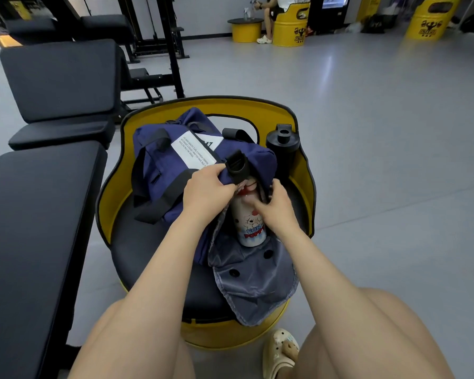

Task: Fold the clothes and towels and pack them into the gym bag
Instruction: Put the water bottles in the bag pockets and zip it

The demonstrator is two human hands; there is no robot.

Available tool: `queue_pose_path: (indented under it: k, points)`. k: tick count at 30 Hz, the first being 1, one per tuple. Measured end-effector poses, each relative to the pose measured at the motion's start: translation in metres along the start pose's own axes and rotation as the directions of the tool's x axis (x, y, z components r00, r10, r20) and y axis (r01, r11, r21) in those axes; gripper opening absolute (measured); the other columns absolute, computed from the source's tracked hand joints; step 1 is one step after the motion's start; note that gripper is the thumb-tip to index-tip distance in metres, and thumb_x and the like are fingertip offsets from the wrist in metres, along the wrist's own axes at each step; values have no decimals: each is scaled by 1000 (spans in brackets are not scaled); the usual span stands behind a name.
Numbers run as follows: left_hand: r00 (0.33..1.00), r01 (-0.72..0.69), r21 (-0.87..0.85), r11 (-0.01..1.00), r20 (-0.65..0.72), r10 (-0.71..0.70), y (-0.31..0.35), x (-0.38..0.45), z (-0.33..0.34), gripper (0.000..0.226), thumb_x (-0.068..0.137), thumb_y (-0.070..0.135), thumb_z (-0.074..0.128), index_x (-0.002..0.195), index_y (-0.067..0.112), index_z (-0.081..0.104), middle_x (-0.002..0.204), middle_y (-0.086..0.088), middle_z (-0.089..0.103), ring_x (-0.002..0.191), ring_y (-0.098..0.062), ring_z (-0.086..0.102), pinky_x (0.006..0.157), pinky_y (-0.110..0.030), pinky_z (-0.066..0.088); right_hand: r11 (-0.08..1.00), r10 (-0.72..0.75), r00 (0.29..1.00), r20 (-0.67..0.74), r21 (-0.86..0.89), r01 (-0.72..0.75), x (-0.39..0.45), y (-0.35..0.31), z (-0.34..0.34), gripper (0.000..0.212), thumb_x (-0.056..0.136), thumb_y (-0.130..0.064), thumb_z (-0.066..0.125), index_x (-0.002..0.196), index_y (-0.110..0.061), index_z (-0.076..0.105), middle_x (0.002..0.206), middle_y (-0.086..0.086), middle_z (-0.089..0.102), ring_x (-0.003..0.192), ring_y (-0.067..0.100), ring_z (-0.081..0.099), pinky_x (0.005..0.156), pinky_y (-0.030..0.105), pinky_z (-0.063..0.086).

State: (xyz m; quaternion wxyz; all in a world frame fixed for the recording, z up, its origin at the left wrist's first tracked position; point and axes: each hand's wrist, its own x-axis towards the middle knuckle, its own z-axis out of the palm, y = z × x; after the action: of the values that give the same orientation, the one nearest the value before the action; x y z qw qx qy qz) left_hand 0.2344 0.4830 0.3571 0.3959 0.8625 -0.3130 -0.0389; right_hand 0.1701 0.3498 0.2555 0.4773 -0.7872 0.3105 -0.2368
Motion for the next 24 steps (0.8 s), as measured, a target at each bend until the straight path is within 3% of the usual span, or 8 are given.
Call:
queue_pose_path:
  k: [3, 5, 8, 14, 19, 22, 24]
  points:
    - [999, -44, -29, 999, 28, 45, -3, -2, 5, 13, 82, 16, 67, 93, 10, 65, 99, 4, 60, 94, -21, 56, 77, -32, 42, 982, 96, 983, 157, -173, -68, -11, 27, 4, 104, 60, -35, 86, 144, -23, 26, 137, 0, 44, 121, 21, 49, 97, 44, 47]
    - [999, -27, -66, 997, 28, 29, -3, -4, 5, 12, 81, 13, 66, 94, 13, 65, 100, 0, 64, 95, -22, 58, 80, -34, 44, 974, 129, 976, 176, -206, -92, -18, 40, 7, 113, 58, -32, 89, 147, -25, 20, 138, 0, 45, 124, 22, 47, 99, 44, 46]
    - [999, 24, -44, 999, 44, -22, -3, -3, 4, 8, 81, 15, 65, 89, 18, 64, 84, -5, 66, 87, -28, 59, 76, -36, 46, 975, 139, 981, 139, -195, -110, -23, 50, 12, 101, 62, -30, 87, 143, -25, 28, 134, -1, 51, 121, 22, 51, 94, 41, 48]
    - [999, 28, -106, 994, 50, -22, -3, -2, 3, 15, 81, 16, 66, 97, 16, 66, 91, -7, 68, 90, -27, 60, 75, -32, 43, 969, 134, 991, 28, -211, -125, -19, 52, 17, 61, 69, -34, 80, 120, -29, 47, 119, -4, 60, 110, 22, 56, 84, 40, 49]
    - [998, 40, -113, 993, 60, -33, -6, -1, 8, 16, 83, 23, 67, 98, 20, 65, 92, -4, 69, 92, -25, 60, 79, -34, 47, 960, 161, 986, 53, -238, -144, -15, 50, 19, 70, 72, -39, 79, 130, -26, 43, 127, -2, 56, 117, 23, 53, 88, 41, 48]
    - [997, -31, -7, 999, 63, 32, -6, -3, 14, 13, 83, 29, 66, 94, 23, 62, 84, -1, 66, 90, -30, 60, 78, -38, 47, 995, 101, 989, 108, -17, -100, -9, 38, 9, 81, 66, -35, 84, 133, -19, 41, 130, -1, 52, 118, 18, 51, 96, 36, 45]
    - [994, -91, 81, 993, 63, 86, -4, -4, 17, 13, 84, 28, 64, 95, 22, 59, 85, -2, 63, 92, -32, 58, 73, -36, 43, 996, 40, 989, 140, 72, -50, -6, 23, -6, 70, 70, -32, 83, 127, -21, 45, 123, -6, 55, 111, 10, 52, 91, 26, 43]
